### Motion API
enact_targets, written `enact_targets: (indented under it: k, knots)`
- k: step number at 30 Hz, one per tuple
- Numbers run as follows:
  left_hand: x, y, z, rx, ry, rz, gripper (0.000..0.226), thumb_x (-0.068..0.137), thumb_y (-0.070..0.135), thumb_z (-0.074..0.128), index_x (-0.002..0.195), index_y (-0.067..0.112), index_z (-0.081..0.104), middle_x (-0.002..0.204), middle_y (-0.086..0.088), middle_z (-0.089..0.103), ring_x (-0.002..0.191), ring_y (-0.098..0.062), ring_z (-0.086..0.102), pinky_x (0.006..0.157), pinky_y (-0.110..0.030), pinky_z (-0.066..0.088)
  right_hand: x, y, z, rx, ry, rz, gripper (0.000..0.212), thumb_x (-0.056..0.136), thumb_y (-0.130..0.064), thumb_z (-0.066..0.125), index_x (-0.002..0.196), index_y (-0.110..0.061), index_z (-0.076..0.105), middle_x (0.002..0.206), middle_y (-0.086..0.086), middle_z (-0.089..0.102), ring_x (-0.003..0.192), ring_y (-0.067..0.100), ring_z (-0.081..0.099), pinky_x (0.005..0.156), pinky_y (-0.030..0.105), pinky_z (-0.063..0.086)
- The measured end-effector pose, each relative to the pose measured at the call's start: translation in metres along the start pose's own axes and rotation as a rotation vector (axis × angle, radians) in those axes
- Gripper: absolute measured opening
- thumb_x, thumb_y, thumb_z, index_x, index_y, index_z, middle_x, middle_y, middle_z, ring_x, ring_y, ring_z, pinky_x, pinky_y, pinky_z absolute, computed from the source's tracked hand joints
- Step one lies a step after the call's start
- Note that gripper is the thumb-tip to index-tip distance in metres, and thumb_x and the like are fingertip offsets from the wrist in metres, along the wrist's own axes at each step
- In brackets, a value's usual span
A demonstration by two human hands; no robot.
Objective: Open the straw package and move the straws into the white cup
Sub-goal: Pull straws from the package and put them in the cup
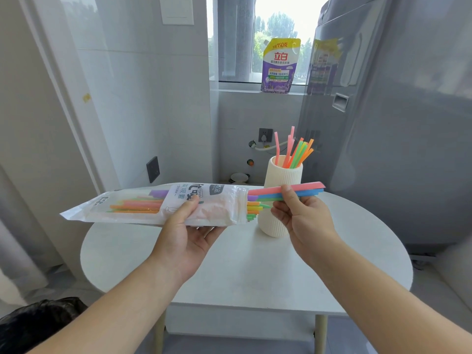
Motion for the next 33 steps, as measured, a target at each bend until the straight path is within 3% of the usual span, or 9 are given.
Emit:
enact_targets:
  k: [4, 8, 11, 18, 27, 33]
  knots:
    - [0.0, 0.003, -0.002, -0.004, 0.006, 0.01, 0.02, 0.096, 0.02, 0.065, 0.116, 0.019, 0.068, 0.106, -0.009, 0.079, 0.091, -0.025, 0.078, 0.08, -0.045, 0.063, -0.002, -0.021, -0.004, -0.076, 0.001, -0.098, 0.019, 0.094, -0.026, 0.065, 0.094, -0.008, 0.071, 0.085, 0.002, 0.077, 0.079, 0.018, 0.076, 0.081, 0.03, 0.06]
    - [0.001, 0.004, -0.002, -0.011, 0.017, 0.015, 0.025, 0.096, 0.02, 0.065, 0.121, 0.018, 0.067, 0.112, -0.011, 0.078, 0.095, -0.026, 0.077, 0.078, -0.044, 0.064, -0.004, -0.028, -0.002, 0.023, -0.05, -0.058, 0.017, 0.093, -0.018, 0.067, 0.099, -0.002, 0.07, 0.084, 0.005, 0.078, 0.077, 0.019, 0.076, 0.075, 0.028, 0.063]
    - [0.0, 0.002, -0.001, -0.009, 0.012, 0.008, 0.024, 0.096, 0.021, 0.065, 0.12, 0.018, 0.067, 0.11, -0.01, 0.078, 0.093, -0.025, 0.077, 0.076, -0.042, 0.064, -0.007, -0.022, 0.004, 0.133, -0.115, 0.031, 0.016, 0.093, -0.011, 0.067, 0.105, -0.001, 0.068, 0.087, 0.004, 0.079, 0.084, 0.018, 0.077, 0.079, 0.028, 0.062]
    - [-0.001, 0.001, 0.0, -0.021, 0.022, -0.005, 0.028, 0.096, 0.021, 0.066, 0.124, 0.017, 0.066, 0.118, -0.012, 0.076, 0.106, -0.027, 0.074, 0.079, -0.044, 0.064, -0.009, -0.025, 0.003, 0.222, -0.119, 0.047, 0.017, 0.095, -0.012, 0.063, 0.108, -0.002, 0.068, 0.088, 0.001, 0.08, 0.084, 0.015, 0.077, 0.081, 0.028, 0.062]
    - [0.004, 0.011, -0.008, -0.03, 0.057, 0.018, 0.033, 0.096, 0.021, 0.065, 0.129, 0.016, 0.065, 0.12, -0.012, 0.075, 0.107, -0.027, 0.074, 0.08, -0.044, 0.063, -0.009, -0.062, -0.014, -0.033, -0.057, -0.246, 0.012, 0.094, -0.013, 0.065, 0.093, -0.003, 0.071, 0.079, -0.001, 0.078, 0.078, 0.014, 0.075, 0.075, 0.021, 0.059]
    - [0.008, 0.014, -0.014, -0.052, 0.095, 0.027, 0.038, 0.095, 0.02, 0.066, 0.133, 0.016, 0.062, 0.123, -0.013, 0.074, 0.107, -0.027, 0.074, 0.077, -0.043, 0.064, -0.011, -0.099, -0.025, -0.179, -0.032, -0.334, 0.009, 0.092, -0.011, 0.067, 0.091, -0.003, 0.071, 0.079, 0.003, 0.078, 0.079, 0.02, 0.077, 0.074, 0.023, 0.06]
Point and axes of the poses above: each hand's wrist, its own x-axis towards the middle knuckle, its own z-axis out of the palm, y = z × x, the point moved 7 cm from there along x, towards the middle knuckle
